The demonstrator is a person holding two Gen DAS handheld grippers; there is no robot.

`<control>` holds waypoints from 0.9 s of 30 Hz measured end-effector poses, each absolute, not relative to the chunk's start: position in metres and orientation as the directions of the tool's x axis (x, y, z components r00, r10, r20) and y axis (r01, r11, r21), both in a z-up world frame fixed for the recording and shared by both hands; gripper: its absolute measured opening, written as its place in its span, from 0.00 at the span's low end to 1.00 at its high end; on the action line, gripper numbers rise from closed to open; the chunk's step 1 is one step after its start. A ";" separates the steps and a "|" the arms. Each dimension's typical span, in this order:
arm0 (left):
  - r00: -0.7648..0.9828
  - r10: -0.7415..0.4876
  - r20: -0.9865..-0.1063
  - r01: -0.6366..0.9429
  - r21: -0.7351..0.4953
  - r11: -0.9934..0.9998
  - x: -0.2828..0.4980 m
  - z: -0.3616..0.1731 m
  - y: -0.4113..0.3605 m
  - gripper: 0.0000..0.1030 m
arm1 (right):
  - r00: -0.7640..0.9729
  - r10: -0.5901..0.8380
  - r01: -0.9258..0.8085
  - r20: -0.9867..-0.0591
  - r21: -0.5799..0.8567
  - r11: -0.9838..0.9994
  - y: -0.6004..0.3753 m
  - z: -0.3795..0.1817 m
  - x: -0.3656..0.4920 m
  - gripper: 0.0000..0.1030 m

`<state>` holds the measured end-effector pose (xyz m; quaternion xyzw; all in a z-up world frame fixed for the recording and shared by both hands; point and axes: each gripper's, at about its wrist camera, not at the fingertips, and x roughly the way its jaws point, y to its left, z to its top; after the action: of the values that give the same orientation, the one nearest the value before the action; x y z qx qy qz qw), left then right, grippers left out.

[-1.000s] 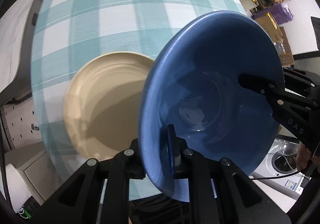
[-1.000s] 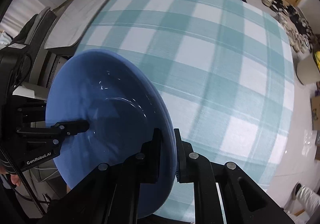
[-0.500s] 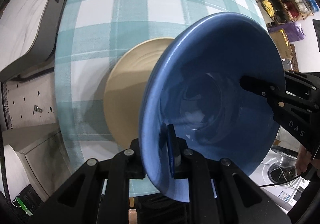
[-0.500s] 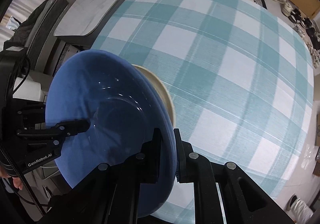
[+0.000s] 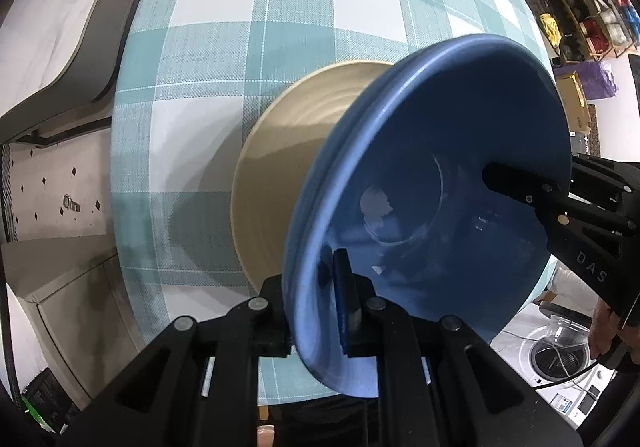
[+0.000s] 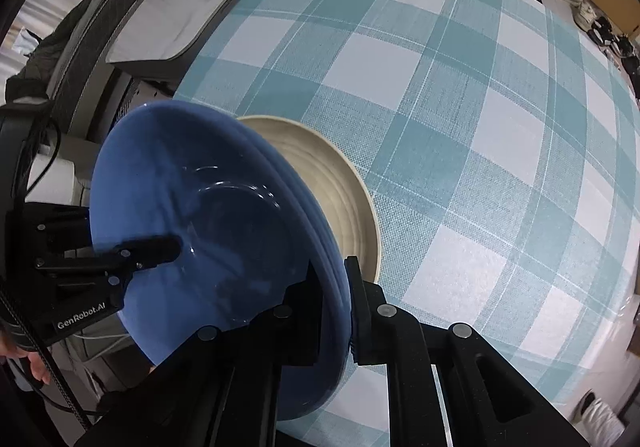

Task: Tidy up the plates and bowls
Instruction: 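Lower the blue bowl stack onto the cream plates with both grippers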

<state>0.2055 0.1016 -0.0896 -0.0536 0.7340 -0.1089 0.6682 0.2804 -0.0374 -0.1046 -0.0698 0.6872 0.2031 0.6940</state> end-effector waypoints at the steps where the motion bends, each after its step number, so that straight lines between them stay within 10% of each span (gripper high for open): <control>1: -0.105 -0.222 -0.969 0.069 -0.230 0.971 0.205 -0.089 0.100 0.12 | -0.034 0.186 -0.376 -0.982 0.185 0.908 -0.037 -0.105 0.280 0.10; 16: -0.114 -0.225 -0.968 0.059 -0.233 0.971 0.212 -0.095 0.101 0.15 | -0.063 0.186 -0.379 -0.980 0.196 0.904 -0.036 -0.115 0.282 0.10; 18: -0.095 -0.226 -0.969 0.043 -0.231 0.972 0.212 -0.091 0.104 0.18 | -0.040 0.162 -0.421 -0.986 0.163 0.892 -0.033 -0.115 0.279 0.16; 21: -0.061 -0.233 -0.970 0.009 -0.234 0.972 0.211 -0.082 0.113 0.49 | 0.027 0.155 -0.450 -0.988 0.126 0.884 -0.036 -0.108 0.274 0.30; 27: 0.031 -0.247 -0.969 0.002 -0.247 0.969 0.196 -0.059 0.121 0.48 | 0.147 0.261 -0.444 -0.954 0.172 0.879 -0.056 -0.082 0.266 0.48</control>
<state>0.1958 0.1213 -0.0591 -0.0885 0.6905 -0.0874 0.7126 0.2656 -0.0564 -0.0822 -0.0754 0.6095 0.2339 0.7537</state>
